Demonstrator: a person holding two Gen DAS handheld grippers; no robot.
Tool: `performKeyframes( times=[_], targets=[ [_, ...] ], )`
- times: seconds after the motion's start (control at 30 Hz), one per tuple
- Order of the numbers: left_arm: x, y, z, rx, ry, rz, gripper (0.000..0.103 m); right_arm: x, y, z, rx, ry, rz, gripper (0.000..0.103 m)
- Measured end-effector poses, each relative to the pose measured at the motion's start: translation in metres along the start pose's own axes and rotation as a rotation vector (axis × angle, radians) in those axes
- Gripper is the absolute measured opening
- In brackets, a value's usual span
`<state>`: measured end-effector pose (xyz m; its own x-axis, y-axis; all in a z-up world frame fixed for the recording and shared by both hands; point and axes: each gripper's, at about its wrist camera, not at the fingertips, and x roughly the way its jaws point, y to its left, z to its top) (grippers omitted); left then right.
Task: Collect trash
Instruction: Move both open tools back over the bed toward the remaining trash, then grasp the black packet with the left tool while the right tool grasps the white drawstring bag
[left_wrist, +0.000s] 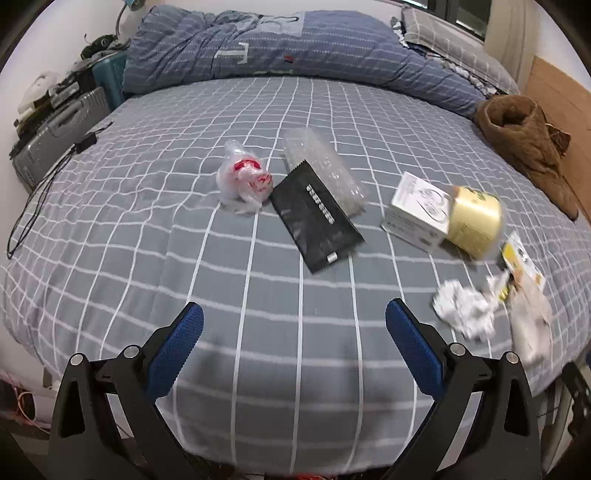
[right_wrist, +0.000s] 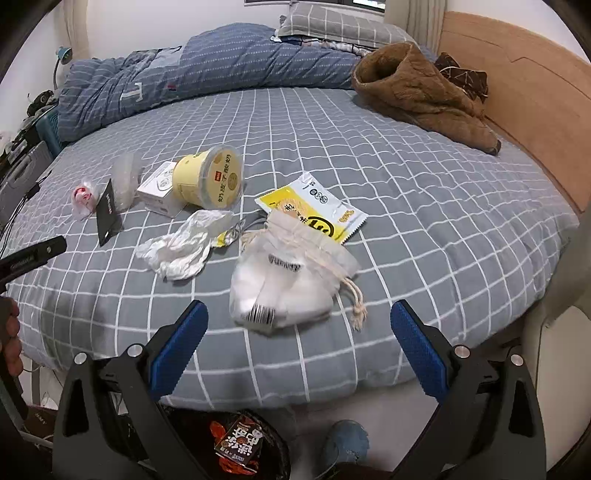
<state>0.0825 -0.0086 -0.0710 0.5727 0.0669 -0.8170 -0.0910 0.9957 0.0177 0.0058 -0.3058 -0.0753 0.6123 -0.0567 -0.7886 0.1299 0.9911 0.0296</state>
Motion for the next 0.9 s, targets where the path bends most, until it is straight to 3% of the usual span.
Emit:
performKeyframes(
  times=[0.4, 0.63, 0.7, 0.83, 0.9],
  targets=[
    [0.075, -0.012, 0.047, -0.025, 0.058, 0.016, 0.097, 0.045, 0.005, 0.016, 0.013, 0.055, 0.017, 0.091],
    [0.107, -0.011, 0.057, -0.048, 0.083, 0.022, 0.096, 0.070, 0.006, 0.011, 0.029, 0.111, 0.054, 0.075],
    [0.119, -0.009, 0.058, -0.057, 0.119, 0.004, 0.089, 0.074, 0.008, 0.009, 0.025, 0.121, 0.059, 0.069],
    [0.125, -0.009, 0.058, -0.044, 0.117, 0.008, 0.085, 0.077, 0.009, 0.007, 0.019, 0.130, 0.073, 0.060],
    [0.127, -0.011, 0.058, -0.031, 0.116, 0.025, 0.075, 0.078, 0.008, 0.007, 0.025, 0.134, 0.080, 0.056]
  ],
)
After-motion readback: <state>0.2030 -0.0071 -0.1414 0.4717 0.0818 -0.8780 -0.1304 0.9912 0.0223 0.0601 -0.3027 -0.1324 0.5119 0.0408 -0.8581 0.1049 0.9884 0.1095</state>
